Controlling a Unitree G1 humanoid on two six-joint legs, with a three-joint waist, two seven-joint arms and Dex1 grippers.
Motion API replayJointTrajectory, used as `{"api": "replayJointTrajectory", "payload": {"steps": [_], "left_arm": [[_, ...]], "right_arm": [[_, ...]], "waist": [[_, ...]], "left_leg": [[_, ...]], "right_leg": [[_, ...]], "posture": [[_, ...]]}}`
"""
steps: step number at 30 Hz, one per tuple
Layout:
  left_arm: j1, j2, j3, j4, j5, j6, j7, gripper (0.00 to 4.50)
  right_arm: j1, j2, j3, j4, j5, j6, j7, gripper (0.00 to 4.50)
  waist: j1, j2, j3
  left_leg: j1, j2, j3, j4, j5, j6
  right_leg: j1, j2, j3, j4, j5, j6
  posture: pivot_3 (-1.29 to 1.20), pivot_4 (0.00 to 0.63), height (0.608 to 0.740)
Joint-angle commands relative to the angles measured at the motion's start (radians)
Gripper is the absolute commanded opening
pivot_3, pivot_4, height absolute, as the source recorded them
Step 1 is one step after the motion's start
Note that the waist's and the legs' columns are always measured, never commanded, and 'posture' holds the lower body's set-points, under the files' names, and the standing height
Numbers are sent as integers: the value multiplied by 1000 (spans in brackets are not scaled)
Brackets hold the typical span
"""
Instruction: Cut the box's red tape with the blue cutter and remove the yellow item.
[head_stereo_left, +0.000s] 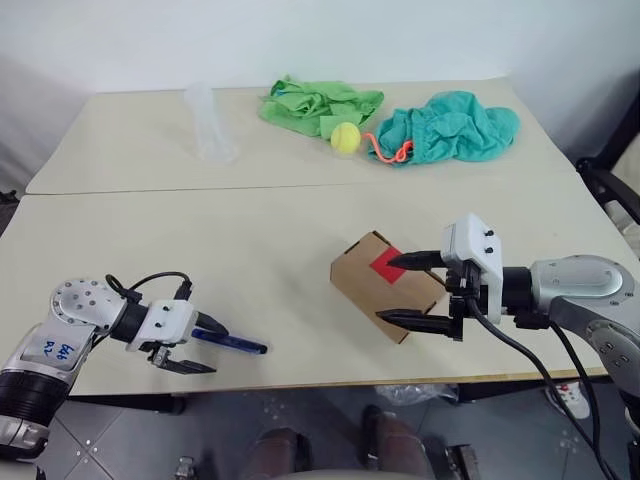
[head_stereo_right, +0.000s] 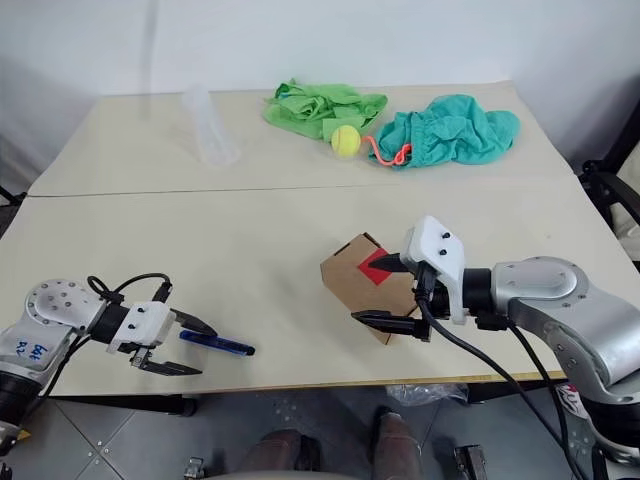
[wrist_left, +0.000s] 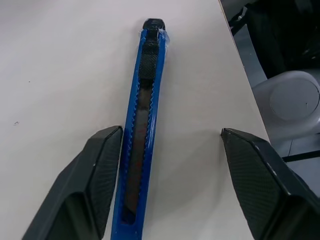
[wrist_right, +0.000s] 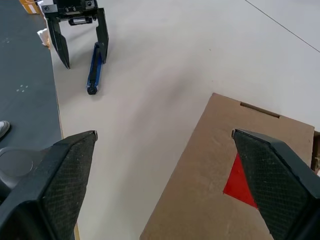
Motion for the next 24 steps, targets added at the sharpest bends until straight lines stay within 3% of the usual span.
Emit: {"api": "replayJointTrajectory", "payload": {"steps": [1, 15, 21, 24], "left_arm": [[14, -28, -55, 74, 84, 3, -2, 3272], [-39, -68, -59, 164, 140, -2, 61, 3272], [-39, -77, -58, 167, 138, -2, 66, 1973], [-38, -78, -62, 166, 137, 12, 63, 1973]], "right_arm": [[-9, -2, 0, -25, 5, -13, 3, 4500], [8, -8, -10, -32, 5, -9, -5, 4500], [7, -10, -10, -31, 4, -10, -5, 4500], [5, -10, -8, -30, 2, -10, -6, 4500]], "waist": [[3, 1, -1], [24, 10, -6], [24, 11, -7], [24, 11, -7]], "left_leg": [[0, 0, 0, 0, 0, 0], [4, 0, 1, 0, 1, -1], [5, 0, 1, 0, 2, -1], [5, 0, 1, 0, 2, -1]], "right_leg": [[0, 1, 0, 0, 0, 0], [1, -2, 2, 1, 0, -3], [1, -2, 2, 2, 0, -4], [1, -2, 2, 2, 0, -4]], "posture": [[0, 150, 740], [0, 150, 740], [0, 150, 740], [0, 150, 740]]}}
